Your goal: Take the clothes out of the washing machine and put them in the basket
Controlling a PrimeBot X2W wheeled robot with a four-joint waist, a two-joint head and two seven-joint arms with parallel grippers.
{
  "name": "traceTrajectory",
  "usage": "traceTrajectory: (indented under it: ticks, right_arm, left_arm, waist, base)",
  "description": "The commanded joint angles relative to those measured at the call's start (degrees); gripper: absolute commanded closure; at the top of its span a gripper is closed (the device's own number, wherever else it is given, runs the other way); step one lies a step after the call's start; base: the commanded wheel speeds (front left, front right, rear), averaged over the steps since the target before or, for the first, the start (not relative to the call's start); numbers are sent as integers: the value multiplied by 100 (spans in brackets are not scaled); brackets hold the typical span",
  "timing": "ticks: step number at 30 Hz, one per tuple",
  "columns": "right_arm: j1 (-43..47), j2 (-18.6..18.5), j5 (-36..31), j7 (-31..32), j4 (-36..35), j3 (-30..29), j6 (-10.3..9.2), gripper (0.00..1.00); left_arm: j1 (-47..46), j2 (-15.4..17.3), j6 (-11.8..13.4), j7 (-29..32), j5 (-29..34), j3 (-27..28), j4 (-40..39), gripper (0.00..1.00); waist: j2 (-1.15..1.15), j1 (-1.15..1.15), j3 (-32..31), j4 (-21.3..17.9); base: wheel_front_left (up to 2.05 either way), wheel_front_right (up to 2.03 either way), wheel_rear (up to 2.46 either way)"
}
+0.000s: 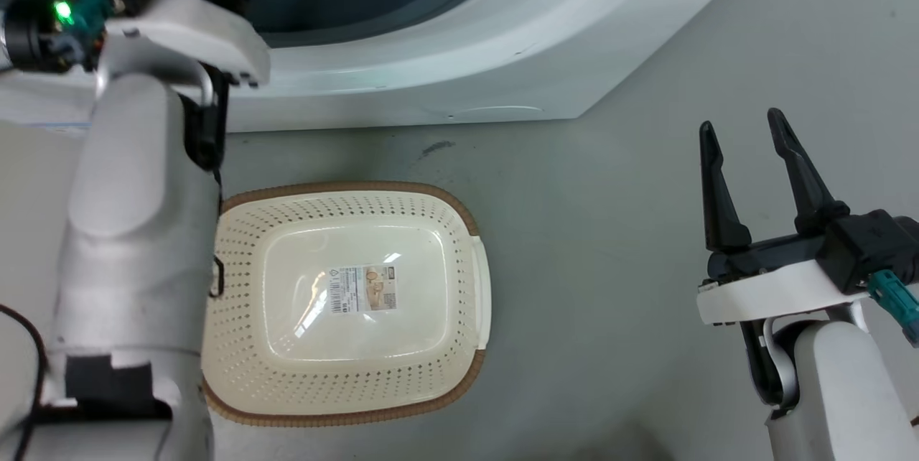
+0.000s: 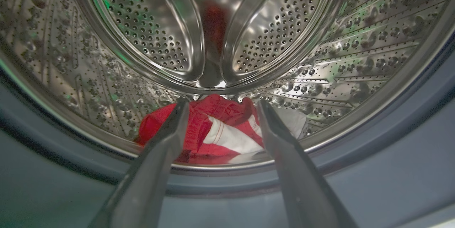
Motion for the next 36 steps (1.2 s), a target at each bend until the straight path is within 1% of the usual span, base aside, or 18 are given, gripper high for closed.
traceTrajectory:
  ticks: [1,4,7,10,14,21,25,28,32,36]
  right_arm:
    - [-139,0,75,-35,20,65,-2,0]
    - [-213,0,172,-37,22,166,-2,0]
    - [-249,1,265,-37,36,296,-3,0]
    - [-300,1,381,-32,43,411,-3,0]
    - [-373,1,551,-32,51,579,-3,0]
    - [-482,3,817,-33,99,829,-2,0]
    - [-540,4,949,-33,101,950,-2,0]
    - [-564,3,1033,-33,65,1041,-3,0]
    - [-571,3,1115,-33,63,1131,-2,0]
    - [-584,3,1192,-33,72,1223,-3,0]
  left_arm:
    - [-349,113,-16,-14,-1,43,266,0]
    - [-871,230,-5,41,58,-9,824,0]
    - [-1386,378,-4,228,125,-78,1313,0]
    - [-1877,494,-35,548,173,-152,1745,0]
    - [-2476,670,15,1033,248,-242,2199,0]
    - [-3300,971,57,1929,405,-422,2738,0]
    - [-3528,1108,101,2399,407,-451,2984,0]
    - [-3666,1237,130,2637,404,-465,3088,0]
    - [-3734,1372,157,2998,359,-462,3222,0]
    - [-3771,1473,185,3538,329,-481,3368,0]
  waist:
    - [0,-1,127,-137]
    - [0,-1,226,-259]
    - [0,-1,315,-400]
    - [0,-1,431,-544]
    - [0,-1,609,-767]
    - [0,-1,910,-1143]
    - [0,-1,1047,-1304]
    - [0,-1,1144,-1403]
    - [0,-1,1248,-1472]
    - [0,-1,1327,-1529]
  base:
    - [0,0,0]
    - [0,0,0]
    - [0,0,0]
    - [0,0,0]
    - [0,0,0]
    - [0,0,0]
    - [0,0,0]
    - [0,0,0]
    - [0,0,0]
    - [0,0,0]
